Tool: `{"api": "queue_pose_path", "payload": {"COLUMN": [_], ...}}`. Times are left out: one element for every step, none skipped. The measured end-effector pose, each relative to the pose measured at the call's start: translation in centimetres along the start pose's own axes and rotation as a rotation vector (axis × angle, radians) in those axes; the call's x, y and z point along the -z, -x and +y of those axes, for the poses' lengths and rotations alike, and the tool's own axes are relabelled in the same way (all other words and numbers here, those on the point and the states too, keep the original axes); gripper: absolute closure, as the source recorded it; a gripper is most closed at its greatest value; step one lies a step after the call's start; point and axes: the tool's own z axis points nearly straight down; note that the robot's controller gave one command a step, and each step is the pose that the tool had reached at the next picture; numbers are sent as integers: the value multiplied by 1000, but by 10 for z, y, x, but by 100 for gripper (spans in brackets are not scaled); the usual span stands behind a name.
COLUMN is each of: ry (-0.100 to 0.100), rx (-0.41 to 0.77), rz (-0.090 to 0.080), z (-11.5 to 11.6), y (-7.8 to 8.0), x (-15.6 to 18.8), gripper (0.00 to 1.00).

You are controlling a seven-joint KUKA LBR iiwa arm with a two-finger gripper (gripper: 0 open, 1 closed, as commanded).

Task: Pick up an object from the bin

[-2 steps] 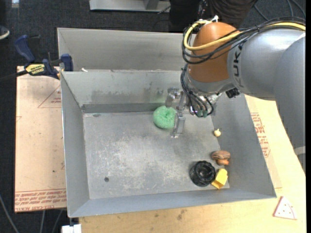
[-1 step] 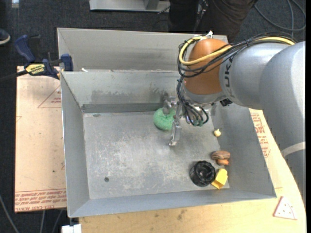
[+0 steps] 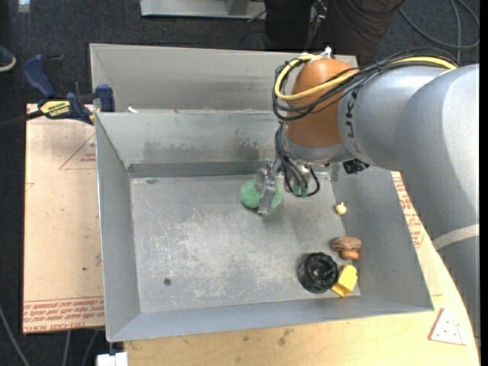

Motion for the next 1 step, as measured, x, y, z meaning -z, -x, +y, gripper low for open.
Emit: {"api": "queue_pose_path", "payload": {"ry": [0], "rx": [0], "rz": [0], "z": [0], "y": [0], "x": [0], "gripper": [100]}}
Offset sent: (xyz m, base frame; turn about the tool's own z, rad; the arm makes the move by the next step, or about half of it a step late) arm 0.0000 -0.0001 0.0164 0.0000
